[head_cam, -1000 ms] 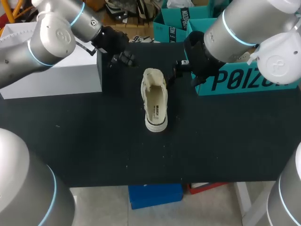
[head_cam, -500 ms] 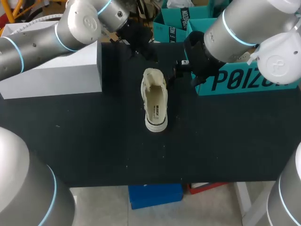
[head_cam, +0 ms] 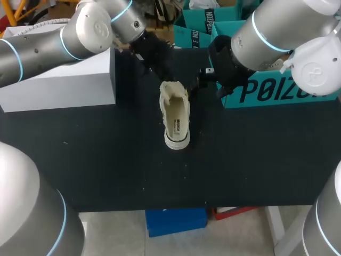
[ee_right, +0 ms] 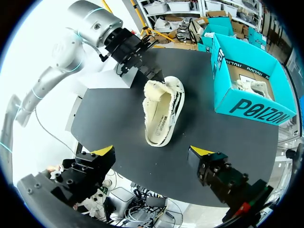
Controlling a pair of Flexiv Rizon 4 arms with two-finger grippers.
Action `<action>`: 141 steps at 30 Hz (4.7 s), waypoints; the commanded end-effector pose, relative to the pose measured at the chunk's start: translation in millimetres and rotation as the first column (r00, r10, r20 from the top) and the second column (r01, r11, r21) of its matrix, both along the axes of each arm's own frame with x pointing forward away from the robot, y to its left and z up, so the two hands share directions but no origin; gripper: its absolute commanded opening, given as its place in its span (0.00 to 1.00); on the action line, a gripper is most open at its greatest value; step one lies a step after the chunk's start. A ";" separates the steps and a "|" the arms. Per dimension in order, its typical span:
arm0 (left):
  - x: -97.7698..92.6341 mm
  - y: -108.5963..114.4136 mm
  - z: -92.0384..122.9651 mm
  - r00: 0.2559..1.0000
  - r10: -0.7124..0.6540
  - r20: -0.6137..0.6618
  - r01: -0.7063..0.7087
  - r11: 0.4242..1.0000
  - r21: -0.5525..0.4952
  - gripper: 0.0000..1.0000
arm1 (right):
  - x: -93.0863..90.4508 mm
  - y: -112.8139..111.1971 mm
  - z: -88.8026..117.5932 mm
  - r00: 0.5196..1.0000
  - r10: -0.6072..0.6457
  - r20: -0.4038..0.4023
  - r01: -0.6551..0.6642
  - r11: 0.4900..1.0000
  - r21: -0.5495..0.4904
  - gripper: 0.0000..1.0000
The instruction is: Take the shoe out of the shoebox, open the shoe tongue, remove and reinsert the insole, then place the shoe into the shoebox
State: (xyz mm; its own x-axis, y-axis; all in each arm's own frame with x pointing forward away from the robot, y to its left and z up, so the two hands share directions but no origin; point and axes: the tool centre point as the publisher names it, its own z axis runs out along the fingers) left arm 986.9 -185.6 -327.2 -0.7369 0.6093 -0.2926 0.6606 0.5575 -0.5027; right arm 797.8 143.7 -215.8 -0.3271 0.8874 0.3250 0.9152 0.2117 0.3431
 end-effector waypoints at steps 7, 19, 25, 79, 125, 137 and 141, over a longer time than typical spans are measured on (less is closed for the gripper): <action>-15.9 -6.1 -1.3 1.000 -0.010 0.003 0.010 1.000 -0.012 0.00 | 0.4 1.0 -1.4 1.000 0.000 0.001 0.000 1.000 0.001 1.00; -32.1 4.5 -13.1 0.999 -0.037 -0.014 0.037 0.999 0.029 0.00 | 0.4 1.0 -1.4 1.000 0.000 0.001 0.000 1.000 0.001 1.00; -38.8 3.5 -19.7 0.998 -0.059 -0.016 0.060 0.997 0.055 0.00 | 0.4 1.0 -1.4 1.000 0.000 0.001 0.000 1.000 0.001 1.00; -33.9 53.4 36.4 0.990 -0.039 0.132 0.024 0.993 0.115 0.13 | 0.4 1.0 -1.4 1.000 0.000 0.001 0.000 1.000 0.001 1.00; -140.8 230.8 64.7 0.855 0.517 -0.044 -0.519 0.854 -0.045 1.00 | 0.4 1.0 -1.4 1.000 0.000 0.001 0.000 1.000 0.001 1.00; -140.8 230.8 64.7 0.855 0.517 -0.044 -0.519 0.854 -0.045 1.00 | 28.1 16.2 -11.1 0.995 0.101 -0.023 -0.103 0.989 -0.102 1.00; -140.8 230.8 64.7 0.855 0.517 -0.044 -0.519 0.854 -0.045 1.00 | 39.5 22.4 -16.2 0.990 0.127 -0.053 -0.133 0.980 -0.147 1.00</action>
State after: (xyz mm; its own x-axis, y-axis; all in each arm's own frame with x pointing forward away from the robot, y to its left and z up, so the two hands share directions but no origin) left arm 848.2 44.5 -262.0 -0.9515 0.1225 -0.2824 0.2665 0.7868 -0.5568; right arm 818.1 146.6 -230.5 -0.4317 0.8733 0.2256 0.8785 0.3503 0.3248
